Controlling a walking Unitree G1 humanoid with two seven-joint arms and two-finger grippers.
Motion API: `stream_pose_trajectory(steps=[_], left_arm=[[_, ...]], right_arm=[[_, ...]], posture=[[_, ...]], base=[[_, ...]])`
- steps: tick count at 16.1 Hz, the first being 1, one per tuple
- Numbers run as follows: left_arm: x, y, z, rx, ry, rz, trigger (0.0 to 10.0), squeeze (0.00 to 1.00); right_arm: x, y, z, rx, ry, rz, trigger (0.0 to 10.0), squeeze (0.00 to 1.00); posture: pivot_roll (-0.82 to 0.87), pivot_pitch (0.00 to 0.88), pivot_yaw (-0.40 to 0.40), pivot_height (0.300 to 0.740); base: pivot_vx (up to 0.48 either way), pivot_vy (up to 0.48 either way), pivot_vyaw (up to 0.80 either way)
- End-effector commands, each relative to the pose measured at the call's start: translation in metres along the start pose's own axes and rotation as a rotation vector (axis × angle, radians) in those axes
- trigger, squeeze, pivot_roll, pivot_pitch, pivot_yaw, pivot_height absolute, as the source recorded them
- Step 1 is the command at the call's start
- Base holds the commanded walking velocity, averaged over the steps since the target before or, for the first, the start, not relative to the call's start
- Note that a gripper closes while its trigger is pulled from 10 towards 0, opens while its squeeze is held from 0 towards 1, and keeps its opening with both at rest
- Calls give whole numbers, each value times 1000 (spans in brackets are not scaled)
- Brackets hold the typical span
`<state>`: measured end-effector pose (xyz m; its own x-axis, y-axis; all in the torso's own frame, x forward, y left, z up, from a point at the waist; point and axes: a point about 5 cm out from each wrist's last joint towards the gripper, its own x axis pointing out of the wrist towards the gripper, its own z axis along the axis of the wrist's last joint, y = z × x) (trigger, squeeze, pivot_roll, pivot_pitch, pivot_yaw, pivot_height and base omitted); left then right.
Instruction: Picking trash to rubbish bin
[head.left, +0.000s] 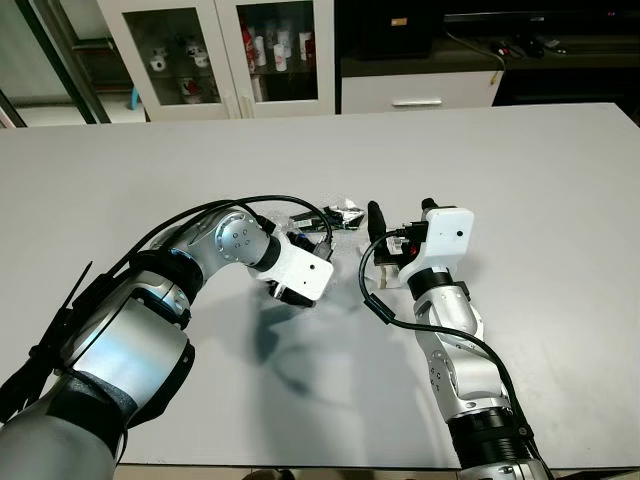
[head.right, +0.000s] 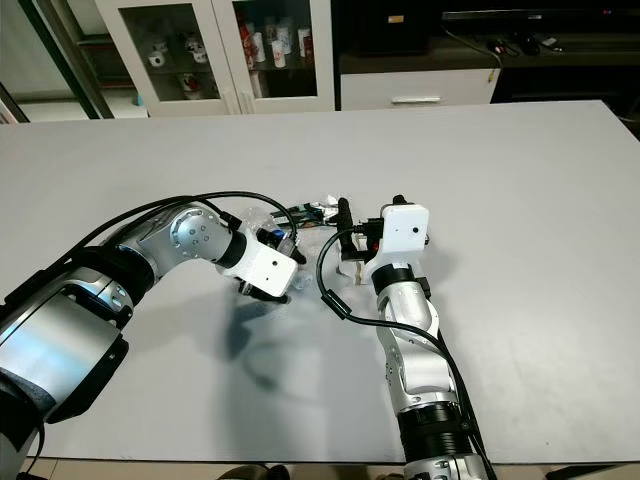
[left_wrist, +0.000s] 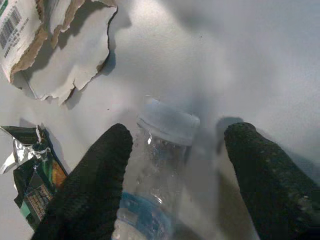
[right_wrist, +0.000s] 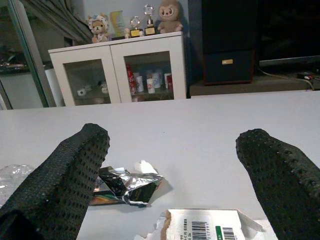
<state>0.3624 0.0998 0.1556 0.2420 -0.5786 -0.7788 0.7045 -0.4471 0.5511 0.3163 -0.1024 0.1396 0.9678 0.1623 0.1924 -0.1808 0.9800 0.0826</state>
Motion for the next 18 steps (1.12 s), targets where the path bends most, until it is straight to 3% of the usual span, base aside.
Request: stream_pose_trajectory(steps=[1,2,13,16,17,18], left_arm=[[4,-6,-2,-1,14,-30,1216,0],[4,-6,-2,-1,15,-31,0,0],[2,-8,-4,14,32,-51,0,0],[1,-8,-6,7,36,-37,118,0],[1,-8,-6,5,37,-29,10000,0],[1,-7,-6,2,38,-21,10000,0]], right_arm=[[-1,0,2,12,-7,-8,10000,0],[-1,0,2,13,-6,-8,10000,0],[0,2,1,31,9,16,10000,0],[-3,4,-6,15,56,82,10000,0],[-4,3,-7,14,56,76,10000,0],[-3,2,-6,13,55,72,10000,0]], posture=[[-112,58,121,740],[-112,58,121,740],[-107,55,120,740],[-105,53,116,740],[-104,53,116,740],[-106,50,116,740]], base=[[0,0,0],[0,0,0],[0,0,0],[0,0,0],[0,0,0],[0,0,0]])
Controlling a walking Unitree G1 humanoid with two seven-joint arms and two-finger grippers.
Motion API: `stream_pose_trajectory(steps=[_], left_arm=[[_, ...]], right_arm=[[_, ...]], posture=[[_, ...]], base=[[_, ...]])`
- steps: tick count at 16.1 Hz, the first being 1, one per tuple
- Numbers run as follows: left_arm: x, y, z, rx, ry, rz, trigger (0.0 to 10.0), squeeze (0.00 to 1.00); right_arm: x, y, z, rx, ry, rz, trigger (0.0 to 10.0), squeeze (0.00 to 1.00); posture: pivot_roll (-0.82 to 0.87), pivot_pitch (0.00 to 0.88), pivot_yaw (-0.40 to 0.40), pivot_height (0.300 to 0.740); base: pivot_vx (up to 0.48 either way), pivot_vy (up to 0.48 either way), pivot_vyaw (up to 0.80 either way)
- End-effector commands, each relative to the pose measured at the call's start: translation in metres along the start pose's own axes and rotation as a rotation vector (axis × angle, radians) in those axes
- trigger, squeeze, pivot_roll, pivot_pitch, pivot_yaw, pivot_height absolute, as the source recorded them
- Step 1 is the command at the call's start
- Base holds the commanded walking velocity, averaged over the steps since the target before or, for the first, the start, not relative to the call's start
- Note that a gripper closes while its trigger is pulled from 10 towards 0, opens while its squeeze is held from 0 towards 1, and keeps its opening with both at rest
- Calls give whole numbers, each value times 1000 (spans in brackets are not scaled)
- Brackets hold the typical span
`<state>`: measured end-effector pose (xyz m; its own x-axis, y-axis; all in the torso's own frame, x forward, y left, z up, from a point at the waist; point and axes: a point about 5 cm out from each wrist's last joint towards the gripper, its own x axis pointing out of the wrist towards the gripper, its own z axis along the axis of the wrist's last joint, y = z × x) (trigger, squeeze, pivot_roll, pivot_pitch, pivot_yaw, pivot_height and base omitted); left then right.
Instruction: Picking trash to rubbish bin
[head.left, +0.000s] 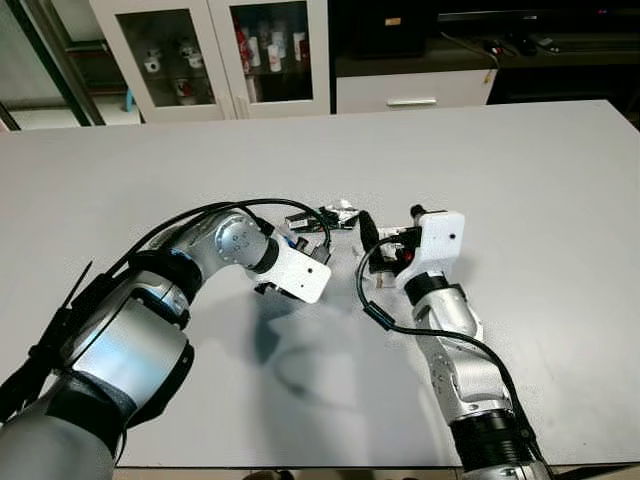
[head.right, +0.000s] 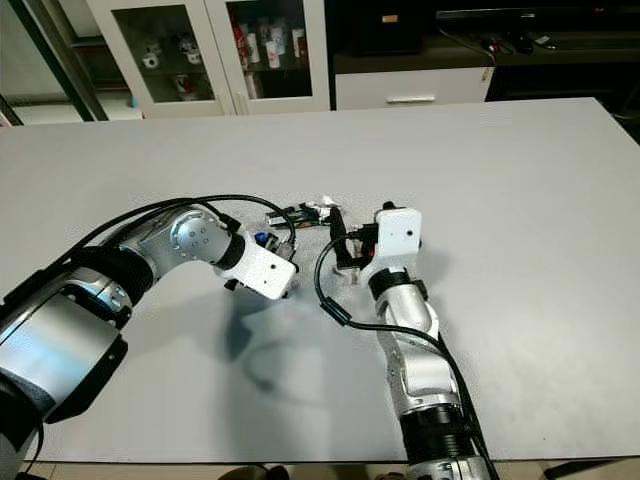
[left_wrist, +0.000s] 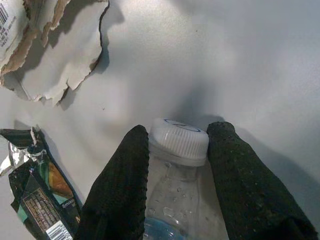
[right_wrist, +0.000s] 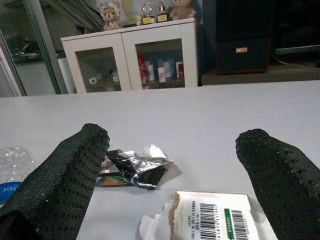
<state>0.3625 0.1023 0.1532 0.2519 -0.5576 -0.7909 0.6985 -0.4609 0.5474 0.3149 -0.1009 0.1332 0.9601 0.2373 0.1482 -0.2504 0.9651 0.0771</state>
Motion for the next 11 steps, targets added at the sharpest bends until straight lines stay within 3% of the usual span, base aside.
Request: stream_pose_trajectory(steps=[1,4,6,11], left_arm=[[1,-5,-4,-18,10,-6,10000,0],[-2,-1,-4,-42,0,33,10000,0],[-6,2,-5,-48,-7,54,10000,0],[-7,-6,-11,-75,-3,48,10000,0]], right_arm=[[-1,0,0,5,5,2,10000,0],[0,-2,0,-14,22,9,10000,0],[-3,-12,-9,-71,103,54,10000,0],[-20,-31,-21,-129,220,190,10000,0]], posture=[[-106,49,114,740],[-104,46,112,740],[-98,45,108,740],[-98,45,98,740]], base=[[0,0,0],[0,0,0],[0,0,0],[0,0,0]])
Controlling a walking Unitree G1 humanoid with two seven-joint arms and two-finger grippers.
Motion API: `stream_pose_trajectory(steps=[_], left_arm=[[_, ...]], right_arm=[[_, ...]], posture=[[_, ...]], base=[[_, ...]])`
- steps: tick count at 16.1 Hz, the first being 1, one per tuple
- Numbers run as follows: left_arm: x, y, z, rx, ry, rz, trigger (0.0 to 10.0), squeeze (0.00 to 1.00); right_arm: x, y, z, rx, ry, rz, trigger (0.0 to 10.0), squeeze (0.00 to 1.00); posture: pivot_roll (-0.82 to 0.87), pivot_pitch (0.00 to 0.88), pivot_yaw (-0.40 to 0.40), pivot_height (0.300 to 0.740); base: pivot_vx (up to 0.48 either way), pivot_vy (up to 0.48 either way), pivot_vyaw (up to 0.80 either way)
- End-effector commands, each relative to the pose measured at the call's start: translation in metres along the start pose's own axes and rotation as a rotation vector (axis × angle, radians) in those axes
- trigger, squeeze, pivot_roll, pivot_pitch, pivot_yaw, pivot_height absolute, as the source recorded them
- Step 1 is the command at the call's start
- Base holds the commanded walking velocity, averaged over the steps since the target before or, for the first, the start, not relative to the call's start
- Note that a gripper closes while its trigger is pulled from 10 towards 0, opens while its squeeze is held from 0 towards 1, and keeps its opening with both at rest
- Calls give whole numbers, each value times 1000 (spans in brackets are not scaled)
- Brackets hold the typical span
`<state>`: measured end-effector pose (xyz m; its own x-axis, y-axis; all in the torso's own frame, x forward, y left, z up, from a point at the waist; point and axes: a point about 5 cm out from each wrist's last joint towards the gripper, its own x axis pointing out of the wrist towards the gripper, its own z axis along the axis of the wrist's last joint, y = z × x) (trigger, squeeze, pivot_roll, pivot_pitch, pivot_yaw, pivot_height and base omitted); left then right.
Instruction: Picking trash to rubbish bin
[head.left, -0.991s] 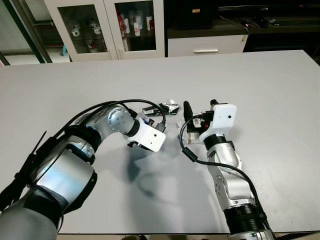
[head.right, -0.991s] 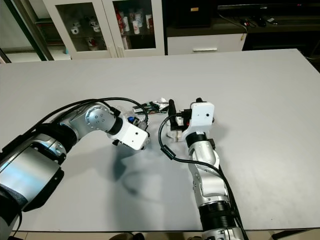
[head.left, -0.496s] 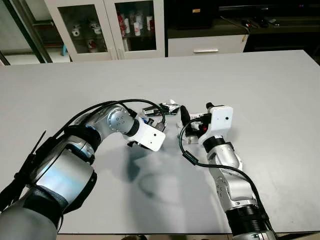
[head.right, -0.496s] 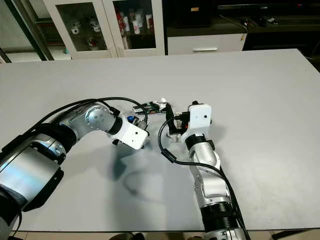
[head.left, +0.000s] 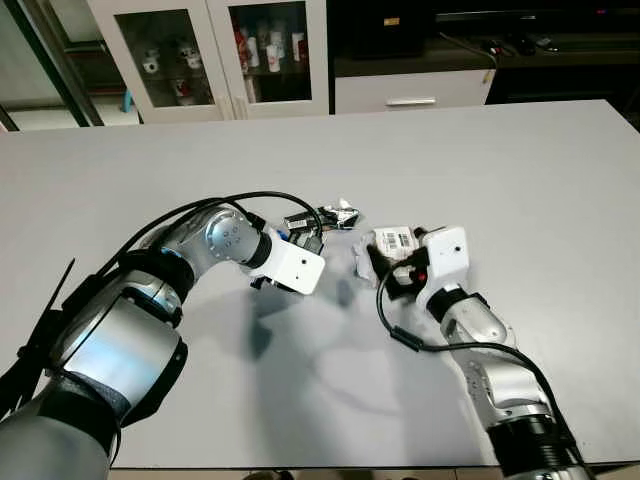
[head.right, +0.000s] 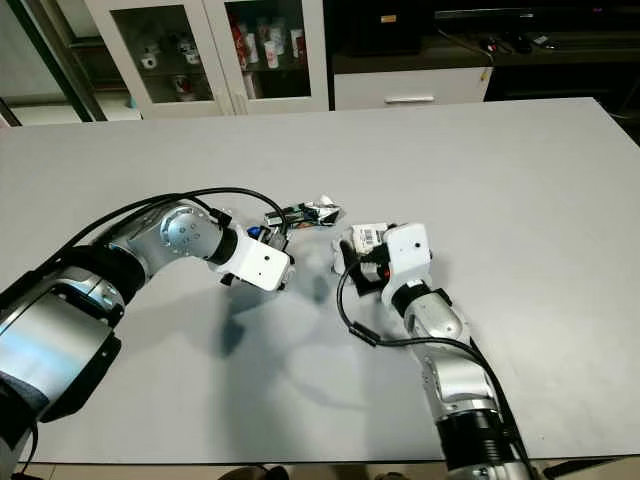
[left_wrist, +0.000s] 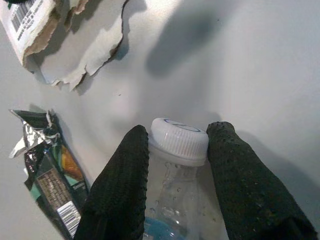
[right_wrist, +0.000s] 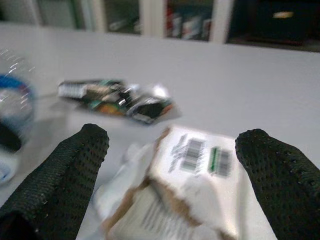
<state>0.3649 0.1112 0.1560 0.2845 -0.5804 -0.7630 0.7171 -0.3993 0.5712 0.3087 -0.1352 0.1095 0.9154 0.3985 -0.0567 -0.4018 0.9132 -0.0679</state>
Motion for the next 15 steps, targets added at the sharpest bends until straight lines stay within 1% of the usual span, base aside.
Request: stream_pose_trajectory(steps=[1,3,5,6,10,11,12,15], left_arm=[[-1,-6,-5,-30,0,0,10000,0],[-1,-7,-5,-33,-2,-2,10000,0],[-1,-9,-7,-39,-3,-2,10000,0],[-1,-9,-7,-40,-2,-2,10000,0],[0,-11,-8,-41,5,-6,10000,0],[-1,-12,-9,-43,8,-6,10000,0],[-1,-12,-10,-47,9,-1,10000,0],[-1,-12,-10,-53,7,2,10000,0]], right_arm=[[-3,2,-3,14,17,32,10000,0],[-10,0,-7,31,45,91,10000,0],[-25,2,-10,63,67,221,10000,0],[-28,2,-9,74,68,245,10000,0],[-38,-1,-13,75,92,293,10000,0],[-43,-2,-11,97,78,308,10000,0],[-44,-4,-4,131,39,306,10000,0],[-44,-4,3,145,11,322,10000,0]], posture=[[-98,45,98,740],[-93,46,96,740],[-94,45,94,740],[-94,45,94,740],[-95,43,98,740],[-94,44,98,740],[-95,44,98,740],[-96,43,99,740]], base=[[0,0,0],[0,0,0],[0,0,0],[0,0,0],[0,0,0],[0,0,0],[0,0,0],[0,0,0]])
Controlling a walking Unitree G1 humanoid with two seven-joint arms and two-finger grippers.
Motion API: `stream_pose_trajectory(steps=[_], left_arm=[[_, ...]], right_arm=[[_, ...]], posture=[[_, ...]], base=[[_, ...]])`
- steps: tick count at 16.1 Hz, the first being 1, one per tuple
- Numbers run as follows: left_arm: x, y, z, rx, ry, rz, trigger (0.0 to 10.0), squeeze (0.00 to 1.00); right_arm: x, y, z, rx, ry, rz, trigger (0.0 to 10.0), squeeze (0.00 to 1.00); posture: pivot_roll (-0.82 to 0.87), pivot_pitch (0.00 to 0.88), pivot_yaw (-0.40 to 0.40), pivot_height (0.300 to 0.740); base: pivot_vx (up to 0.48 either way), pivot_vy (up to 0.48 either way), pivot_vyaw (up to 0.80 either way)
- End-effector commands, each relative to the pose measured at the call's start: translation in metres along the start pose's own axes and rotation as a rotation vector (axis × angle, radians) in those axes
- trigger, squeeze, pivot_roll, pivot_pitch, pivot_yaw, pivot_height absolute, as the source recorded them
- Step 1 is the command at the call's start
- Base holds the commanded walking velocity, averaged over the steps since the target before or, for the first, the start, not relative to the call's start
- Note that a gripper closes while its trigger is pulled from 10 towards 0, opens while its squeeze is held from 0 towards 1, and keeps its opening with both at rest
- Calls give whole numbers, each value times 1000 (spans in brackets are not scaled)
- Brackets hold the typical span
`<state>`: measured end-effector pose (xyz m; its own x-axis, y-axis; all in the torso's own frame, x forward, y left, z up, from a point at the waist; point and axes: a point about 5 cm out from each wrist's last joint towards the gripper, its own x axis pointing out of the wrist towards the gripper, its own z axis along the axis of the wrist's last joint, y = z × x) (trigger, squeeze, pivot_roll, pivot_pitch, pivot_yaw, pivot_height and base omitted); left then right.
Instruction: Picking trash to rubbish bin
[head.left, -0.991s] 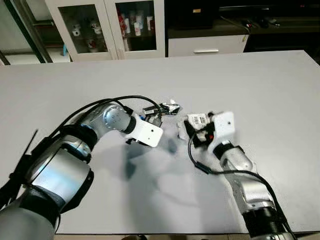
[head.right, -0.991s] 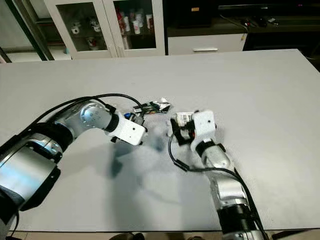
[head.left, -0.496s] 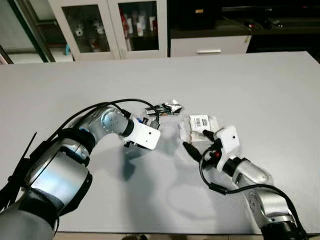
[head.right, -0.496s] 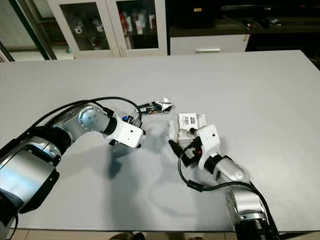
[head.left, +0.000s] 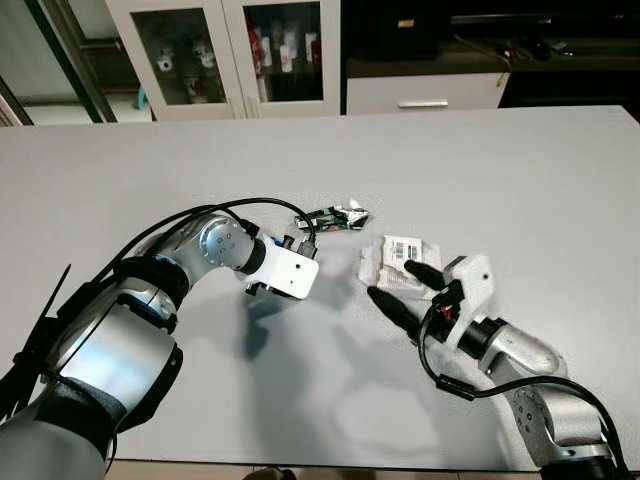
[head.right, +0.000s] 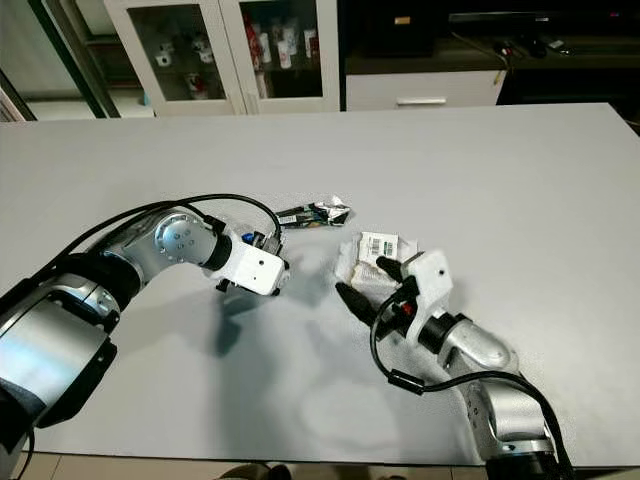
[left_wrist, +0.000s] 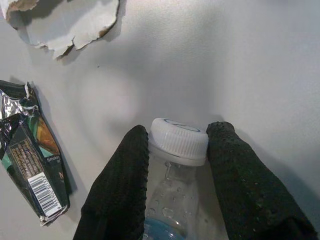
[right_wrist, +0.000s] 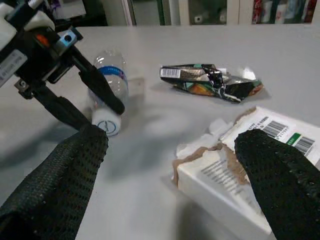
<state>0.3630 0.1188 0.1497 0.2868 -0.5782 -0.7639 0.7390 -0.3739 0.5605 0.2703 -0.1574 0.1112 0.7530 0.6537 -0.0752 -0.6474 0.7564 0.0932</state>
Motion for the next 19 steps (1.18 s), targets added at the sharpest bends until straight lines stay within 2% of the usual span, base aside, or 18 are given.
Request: stream_pose_trajectory(steps=[1,4,5,7,10,13,16,17,18,19], left_arm=[[0,-4,-3,-16,3,-1,10000,0],[0,-5,-3,-13,3,-5,10000,0],[1,-5,-3,-12,3,-4,0,0],[0,-4,-3,-12,7,-1,0,0],[-4,0,-5,-57,-13,56,0,0],[-19,13,-9,-151,-64,206,0,0],[-35,27,-7,-155,-123,333,0,0],[-41,34,-5,-136,-128,404,2549,0],[-49,46,-3,-131,-134,512,10000,0],[-54,52,-2,-152,-142,575,10000,0]], right_arm=[[1,3,3,0,-5,22,10000,0],[1,6,2,2,5,36,10000,0],[2,7,3,4,4,36,10000,0],[2,7,3,7,3,39,10000,0],[3,6,4,6,-2,26,10000,0],[8,7,5,7,-3,38,10000,0],[12,6,7,6,-12,39,10000,0],[13,7,8,5,-14,41,10000,0],[16,7,9,5,-21,43,10000,0],[17,7,10,5,-26,44,10000,0]], posture=[[-95,43,99,740],[-95,43,100,740],[-97,42,101,740],[-93,39,101,740],[-85,36,97,740],[-74,31,87,740],[-64,20,75,740],[-59,12,70,740],[-59,9,69,740],[-60,6,69,740]], base=[[0,0,0],[0,0,0],[0,0,0],[0,0,0],[0,0,0],[0,0,0],[0,0,0],[0,0,0],[0,0,0],[0,0,0]])
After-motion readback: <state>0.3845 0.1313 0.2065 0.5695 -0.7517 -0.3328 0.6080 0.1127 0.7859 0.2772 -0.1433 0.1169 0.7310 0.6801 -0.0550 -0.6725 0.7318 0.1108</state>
